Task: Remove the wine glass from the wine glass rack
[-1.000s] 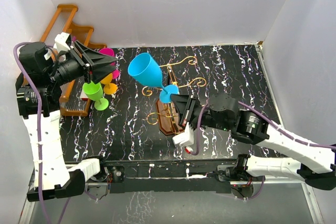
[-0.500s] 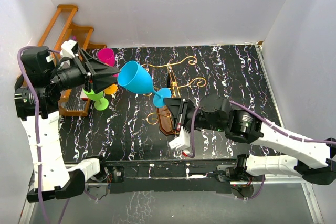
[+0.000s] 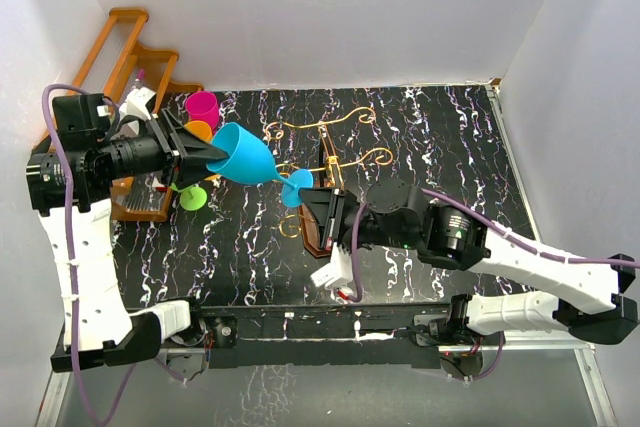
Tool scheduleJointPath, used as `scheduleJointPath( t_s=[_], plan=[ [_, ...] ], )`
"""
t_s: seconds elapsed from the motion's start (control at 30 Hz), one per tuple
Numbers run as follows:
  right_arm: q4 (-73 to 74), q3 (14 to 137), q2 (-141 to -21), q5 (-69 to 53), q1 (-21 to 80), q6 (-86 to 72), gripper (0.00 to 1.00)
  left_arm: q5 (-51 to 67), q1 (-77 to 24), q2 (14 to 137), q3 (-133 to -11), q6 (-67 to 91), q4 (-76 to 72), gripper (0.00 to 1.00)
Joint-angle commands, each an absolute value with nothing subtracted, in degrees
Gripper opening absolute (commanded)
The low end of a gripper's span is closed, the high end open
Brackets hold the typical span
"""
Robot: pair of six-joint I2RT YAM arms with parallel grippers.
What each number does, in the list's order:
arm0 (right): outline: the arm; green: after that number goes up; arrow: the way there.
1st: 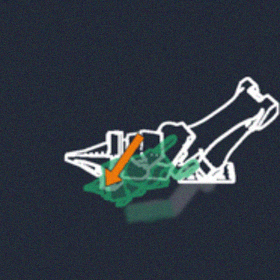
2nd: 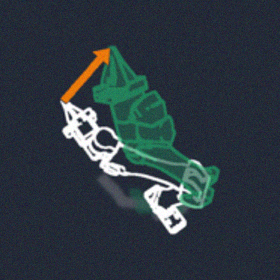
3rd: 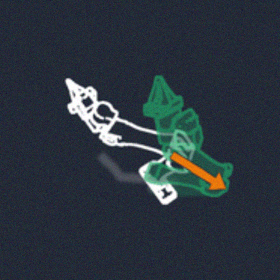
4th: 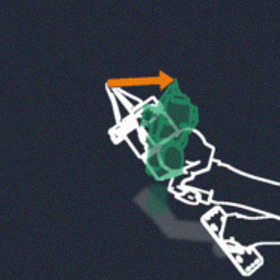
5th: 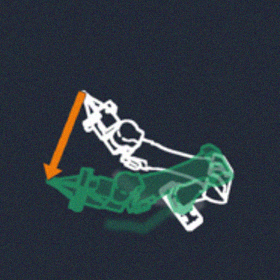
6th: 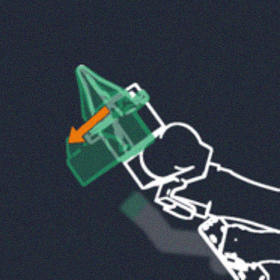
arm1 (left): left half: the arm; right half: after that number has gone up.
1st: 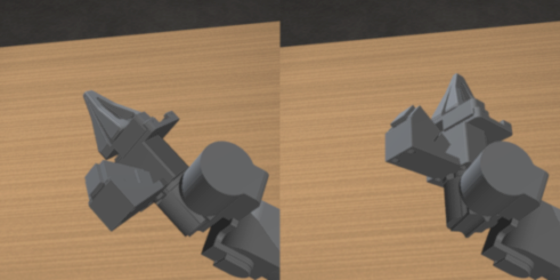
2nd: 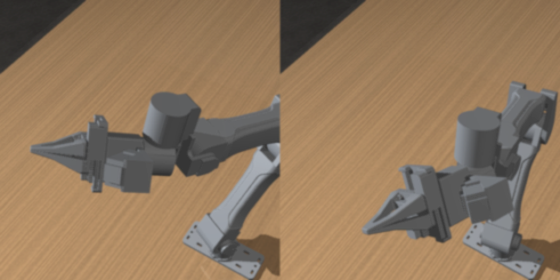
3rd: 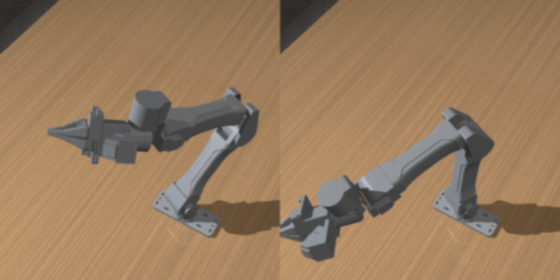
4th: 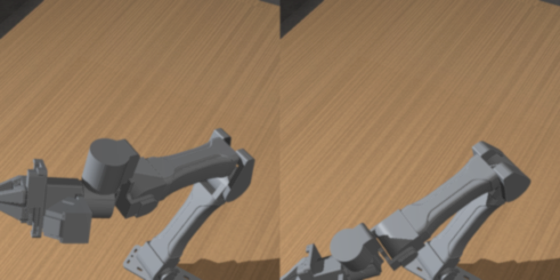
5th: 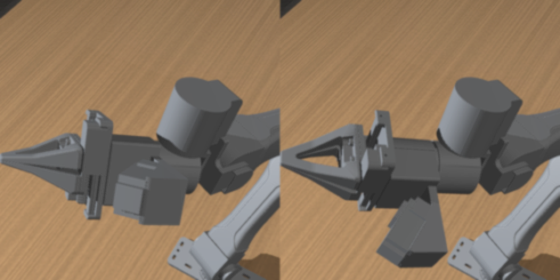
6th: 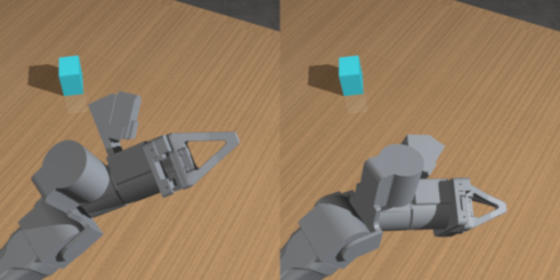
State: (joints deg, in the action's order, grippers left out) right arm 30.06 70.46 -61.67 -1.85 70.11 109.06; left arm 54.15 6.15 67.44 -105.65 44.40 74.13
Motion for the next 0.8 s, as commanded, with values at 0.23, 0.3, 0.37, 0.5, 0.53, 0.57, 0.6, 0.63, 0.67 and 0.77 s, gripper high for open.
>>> scheduleJointPath(
  t_s=[0.23, 0.3, 0.37, 0.5, 0.53, 0.57, 0.6, 0.63, 0.67, 0.77],
  plan=[
    [29.0, 72.0, -59.9, -0.4, 70.8, 106.1, 0.27, 47.7, 6.0, 66.9, -108.8, 41.1, 77.3, 0.0],
    [28.4, 69.8, -58.0, 1.7, 70.8, 103.9, 0.33, 45.7, 6.0, 66.7, -109.9, 43.4, 74.3, 0.0],
    [28.2, 67.9, -56.5, 4.3, 70.8, 100.7, 0.39, 43.5, 6.0, 67.2, -111.7, 46.0, 70.4, 0.0],
    [27.2, 64.1, -53.8, 11.0, 70.8, 93.1, 0.46, 35.0, 6.0, 70.1, -118.0, 48.3, 65.5, 0.0],
    [25.8, 63.0, -52.9, 12.9, 70.8, 90.8, 0.47, 31.8, 6.1, 70.8, -118.9, 47.9, 65.3, 0.0],
    [23.9, 61.8, -52.0, 14.7, 70.8, 88.5, 0.47, 28.2, 6.0, 71.5, -119.5, 46.9, 65.1, 0.0],
    [21.5, 61.0, -51.0, 16.6, 70.8, 85.8, 0.47, 24.6, 6.1, 72.3, -119.9, 46.1, 65.4, 0.0],
    [19.4, 60.4, -50.2, 18.1, 70.8, 83.1, 0.47, 19.6, 6.0, 73.4, -120.5, 45.0, 66.0, 0.0],
    [17.1, 60.2, -49.4, 19.9, 70.8, 80.1, 0.47, 16.1, 6.0, 74.5, -120.9, 43.7, 67.0, 0.0],
    [10.8, 62.0, -48.8, 26.3, 70.8, 69.5, 0.45, 8.2, 6.0, 78.0, -120.7, 39.3, 69.9, 0.0]
  ],
)
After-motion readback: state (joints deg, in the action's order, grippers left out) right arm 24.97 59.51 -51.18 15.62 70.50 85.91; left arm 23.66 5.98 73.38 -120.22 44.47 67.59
